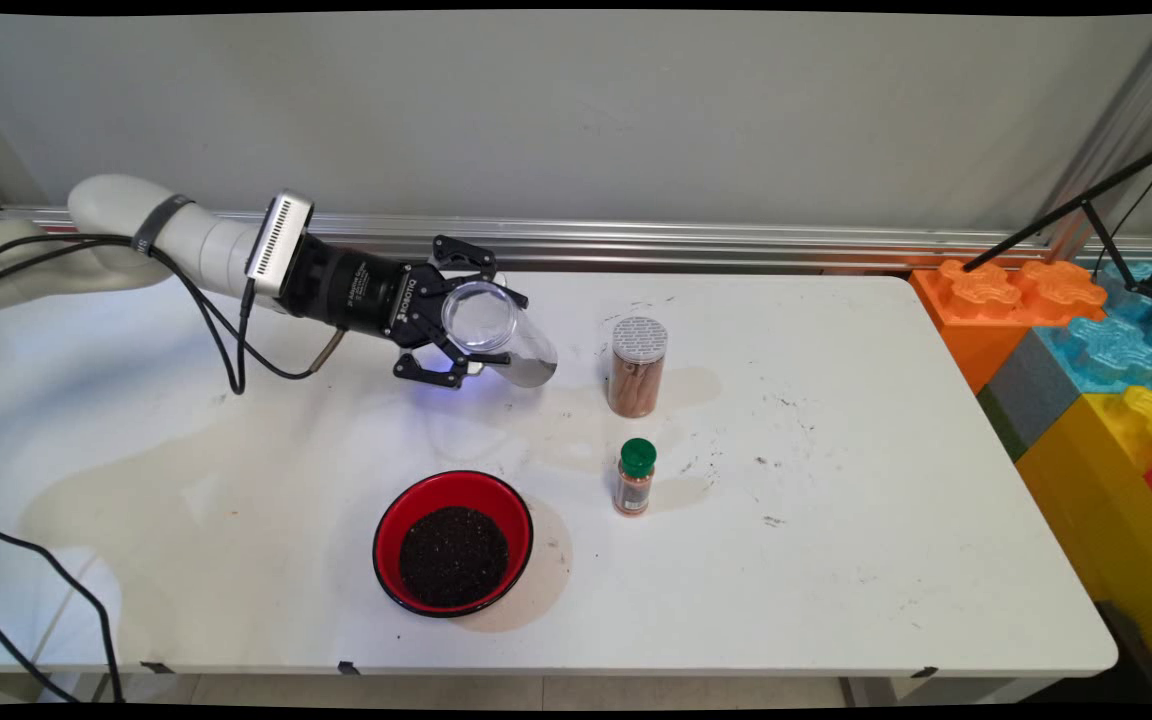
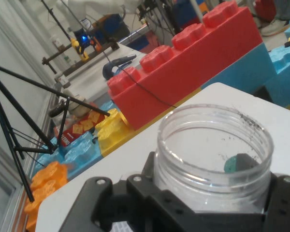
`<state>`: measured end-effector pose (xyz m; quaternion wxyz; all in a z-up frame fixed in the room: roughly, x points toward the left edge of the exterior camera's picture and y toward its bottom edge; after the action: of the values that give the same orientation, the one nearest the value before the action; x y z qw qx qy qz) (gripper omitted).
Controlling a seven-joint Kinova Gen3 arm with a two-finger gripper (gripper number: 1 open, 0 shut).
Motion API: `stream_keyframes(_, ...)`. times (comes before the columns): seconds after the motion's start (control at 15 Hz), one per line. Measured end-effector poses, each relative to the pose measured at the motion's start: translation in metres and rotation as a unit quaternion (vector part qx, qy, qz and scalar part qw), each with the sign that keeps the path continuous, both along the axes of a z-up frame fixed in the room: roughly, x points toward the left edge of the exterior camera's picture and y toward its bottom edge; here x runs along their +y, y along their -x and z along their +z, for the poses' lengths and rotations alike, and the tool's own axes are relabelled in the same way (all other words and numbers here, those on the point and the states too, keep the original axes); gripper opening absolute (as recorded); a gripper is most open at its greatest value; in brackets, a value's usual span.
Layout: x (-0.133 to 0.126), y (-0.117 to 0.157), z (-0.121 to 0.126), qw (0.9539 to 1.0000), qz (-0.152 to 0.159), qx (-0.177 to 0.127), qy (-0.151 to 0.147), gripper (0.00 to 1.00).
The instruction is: Pour the black seasoning powder in the red bowl
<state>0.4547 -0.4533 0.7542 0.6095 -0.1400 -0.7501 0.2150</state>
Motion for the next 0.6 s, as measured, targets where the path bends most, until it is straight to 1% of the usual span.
stream_keyframes(0.2, -0.003, -0.0019, 0.0013, 0.9996, 0.016, 0.007, -0.023, 0.0)
stream_keyframes(0.47, -0.0059, -0.0035, 0.0024, 0.9987, 0.029, 0.011, -0.041, 0.0)
stream_keyframes(0.6, -0.0082, -0.0051, 0.0035, 0.9973, 0.041, 0.015, -0.06, 0.0)
